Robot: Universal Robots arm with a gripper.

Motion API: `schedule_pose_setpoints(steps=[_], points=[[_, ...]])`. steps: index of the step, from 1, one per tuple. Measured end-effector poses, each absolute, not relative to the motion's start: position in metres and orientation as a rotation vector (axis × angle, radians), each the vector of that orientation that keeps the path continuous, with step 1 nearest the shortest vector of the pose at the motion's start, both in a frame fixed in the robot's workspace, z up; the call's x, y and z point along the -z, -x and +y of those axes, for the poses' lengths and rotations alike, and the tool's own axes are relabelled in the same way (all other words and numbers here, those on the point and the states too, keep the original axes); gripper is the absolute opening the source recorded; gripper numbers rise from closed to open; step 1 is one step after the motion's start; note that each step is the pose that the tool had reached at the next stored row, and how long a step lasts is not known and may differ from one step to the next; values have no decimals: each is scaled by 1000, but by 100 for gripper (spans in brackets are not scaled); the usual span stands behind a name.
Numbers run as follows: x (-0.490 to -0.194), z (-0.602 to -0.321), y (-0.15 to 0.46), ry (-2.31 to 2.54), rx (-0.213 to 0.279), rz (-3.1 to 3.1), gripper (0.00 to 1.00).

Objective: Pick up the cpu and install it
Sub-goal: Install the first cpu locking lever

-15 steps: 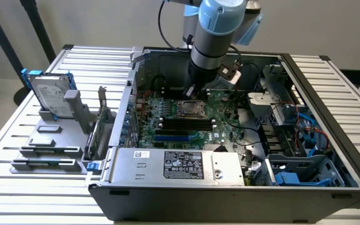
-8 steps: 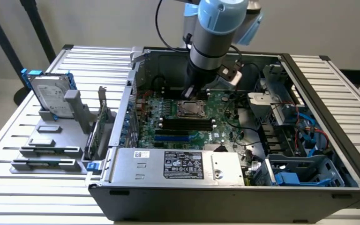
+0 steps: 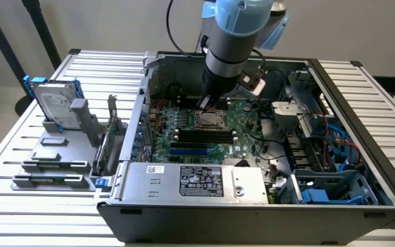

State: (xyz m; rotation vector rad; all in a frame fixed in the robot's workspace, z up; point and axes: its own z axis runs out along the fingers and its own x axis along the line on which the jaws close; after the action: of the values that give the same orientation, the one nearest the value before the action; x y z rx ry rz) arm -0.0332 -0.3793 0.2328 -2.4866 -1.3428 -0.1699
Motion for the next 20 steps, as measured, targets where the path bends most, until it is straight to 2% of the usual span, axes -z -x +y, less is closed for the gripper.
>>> schedule_pose_setpoints(steps=[10, 20], points=[[-247, -399, 44, 2482, 166, -1339, 11], [-256, -401, 44, 2480, 157, -1336, 11]])
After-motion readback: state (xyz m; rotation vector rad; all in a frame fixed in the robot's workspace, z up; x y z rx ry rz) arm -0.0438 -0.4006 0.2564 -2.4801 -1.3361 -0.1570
